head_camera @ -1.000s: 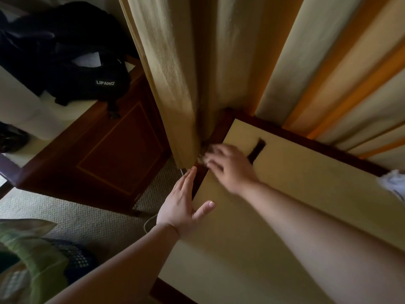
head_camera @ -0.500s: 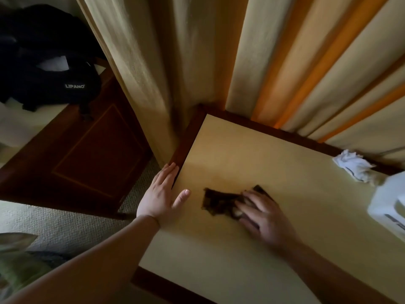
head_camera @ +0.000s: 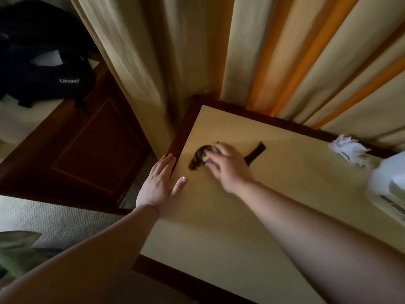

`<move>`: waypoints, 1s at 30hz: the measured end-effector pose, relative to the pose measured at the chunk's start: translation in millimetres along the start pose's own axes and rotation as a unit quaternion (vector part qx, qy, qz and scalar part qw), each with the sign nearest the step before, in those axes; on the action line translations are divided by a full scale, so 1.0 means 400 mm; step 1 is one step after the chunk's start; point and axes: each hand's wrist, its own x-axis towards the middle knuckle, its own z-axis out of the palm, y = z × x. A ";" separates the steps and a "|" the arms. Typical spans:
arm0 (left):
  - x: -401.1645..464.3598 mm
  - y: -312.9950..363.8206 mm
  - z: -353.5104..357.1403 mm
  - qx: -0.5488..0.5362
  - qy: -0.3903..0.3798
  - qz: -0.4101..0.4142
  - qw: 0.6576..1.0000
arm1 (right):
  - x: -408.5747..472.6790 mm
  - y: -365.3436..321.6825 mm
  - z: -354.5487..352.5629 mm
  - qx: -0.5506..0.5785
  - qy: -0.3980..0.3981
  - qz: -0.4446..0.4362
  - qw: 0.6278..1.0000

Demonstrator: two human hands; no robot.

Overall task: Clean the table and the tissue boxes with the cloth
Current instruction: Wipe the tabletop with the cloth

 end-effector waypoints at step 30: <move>0.004 0.004 0.003 0.009 0.001 -0.010 1.000 | 0.311 0.180 -0.135 -0.062 -0.035 0.147 0.987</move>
